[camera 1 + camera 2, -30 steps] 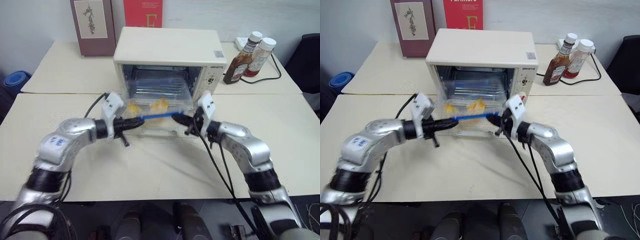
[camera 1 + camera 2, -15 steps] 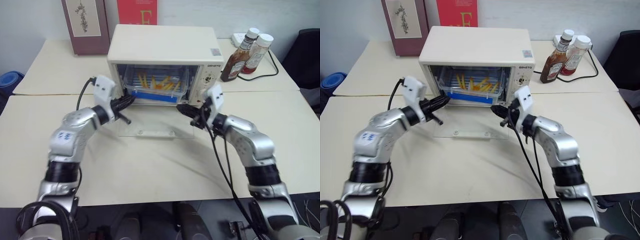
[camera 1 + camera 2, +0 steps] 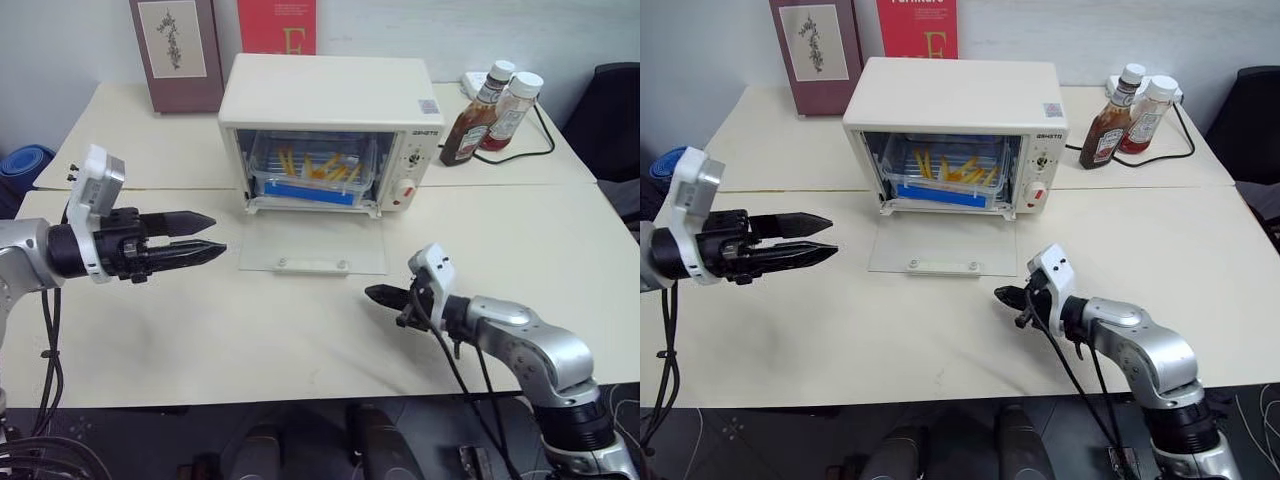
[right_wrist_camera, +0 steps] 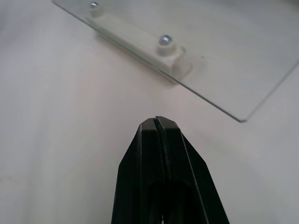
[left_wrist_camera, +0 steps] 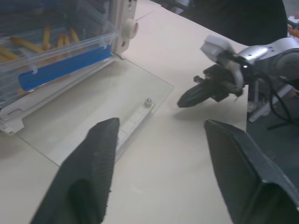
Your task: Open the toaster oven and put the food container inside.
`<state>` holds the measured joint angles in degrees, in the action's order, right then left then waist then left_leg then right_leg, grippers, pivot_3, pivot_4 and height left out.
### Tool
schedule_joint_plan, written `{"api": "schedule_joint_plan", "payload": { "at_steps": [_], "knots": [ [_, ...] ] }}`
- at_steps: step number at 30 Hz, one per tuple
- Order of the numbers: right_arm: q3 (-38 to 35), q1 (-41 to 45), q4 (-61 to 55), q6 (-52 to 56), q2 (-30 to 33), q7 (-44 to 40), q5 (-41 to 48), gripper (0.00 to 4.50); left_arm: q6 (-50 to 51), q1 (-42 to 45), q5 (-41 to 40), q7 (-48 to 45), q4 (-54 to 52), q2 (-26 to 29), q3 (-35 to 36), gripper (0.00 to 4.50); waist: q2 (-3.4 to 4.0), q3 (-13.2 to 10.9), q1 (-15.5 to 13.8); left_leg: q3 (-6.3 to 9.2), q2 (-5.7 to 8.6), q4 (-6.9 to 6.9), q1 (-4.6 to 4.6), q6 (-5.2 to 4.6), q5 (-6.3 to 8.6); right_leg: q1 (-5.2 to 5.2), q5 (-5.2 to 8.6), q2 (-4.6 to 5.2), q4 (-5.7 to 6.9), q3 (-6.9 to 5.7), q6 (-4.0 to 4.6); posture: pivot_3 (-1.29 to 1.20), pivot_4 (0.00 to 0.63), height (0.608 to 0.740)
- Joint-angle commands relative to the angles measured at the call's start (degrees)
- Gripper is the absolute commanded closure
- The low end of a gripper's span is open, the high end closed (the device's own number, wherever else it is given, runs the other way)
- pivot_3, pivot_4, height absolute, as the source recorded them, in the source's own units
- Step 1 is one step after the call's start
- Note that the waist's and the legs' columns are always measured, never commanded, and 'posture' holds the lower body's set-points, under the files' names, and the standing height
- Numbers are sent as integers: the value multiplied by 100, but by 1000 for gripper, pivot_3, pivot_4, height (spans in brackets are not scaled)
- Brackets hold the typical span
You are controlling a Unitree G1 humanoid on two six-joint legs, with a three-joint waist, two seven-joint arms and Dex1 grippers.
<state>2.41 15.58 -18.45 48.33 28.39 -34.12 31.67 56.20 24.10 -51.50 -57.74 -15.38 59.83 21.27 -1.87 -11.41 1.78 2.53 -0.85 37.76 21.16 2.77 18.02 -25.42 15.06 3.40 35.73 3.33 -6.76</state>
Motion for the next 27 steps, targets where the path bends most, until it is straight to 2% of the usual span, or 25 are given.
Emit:
{"api": "schedule_joint_plan", "payload": {
  "at_steps": [1,2,6,11,15,20,23,27],
  "knots": [
    [71,172,354,-455,-295,216,-306,4500,-149,124,-5,-208,-155,226,-6,365,2,-1,5,-1,0,-1,2,0,0,-1,0,1,-2,0,0,0,150,740],
    [104,222,519,-619,-374,267,-443,4500,-253,117,107,-215,-181,254,-59,66,2,-1,14,-2,1,-2,1,0,0,-1,0,1,-2,1,0,0,150,740],
    [-194,477,723,-1117,-696,339,-470,4500,-886,60,653,-150,-227,244,-240,24,5,-3,4,-3,-1,-6,1,0,0,-3,0,0,-2,1,0,0,150,740],
    [-1213,1006,149,-653,-456,2,732,4500,-1188,274,899,20,208,128,-201,24,19,-12,-2,-2,-1,-5,5,0,0,-4,-1,1,-1,0,-2,0,150,740],
    [-1887,1872,354,9,804,-644,1392,3664,-1390,370,1027,-112,561,218,-161,0,44,-28,-5,-4,1,-2,7,0,1,-5,-2,4,-2,0,-4,0,150,740],
    [-1919,1911,483,143,2299,-1807,1441,2110,-1533,553,1077,-387,880,393,-148,0,46,-29,-18,3,-6,-11,8,-31,17,-4,7,-5,-13,-11,5,0,150,740],
    [-1947,1840,807,-2,2816,-2167,1221,2110,-1621,636,1174,-533,1048,508,-145,0,50,-31,15,-14,-4,-6,9,-35,19,-4,6,1,-15,-5,2,0,150,740],
    [-2018,1735,1010,-151,2969,-2309,1127,2110,-1607,727,1148,-602,1206,564,-101,0,50,-31,30,-29,-4,-1,0,-37,20,-4,4,2,-11,3,-1,0,150,740]
  ]
}}
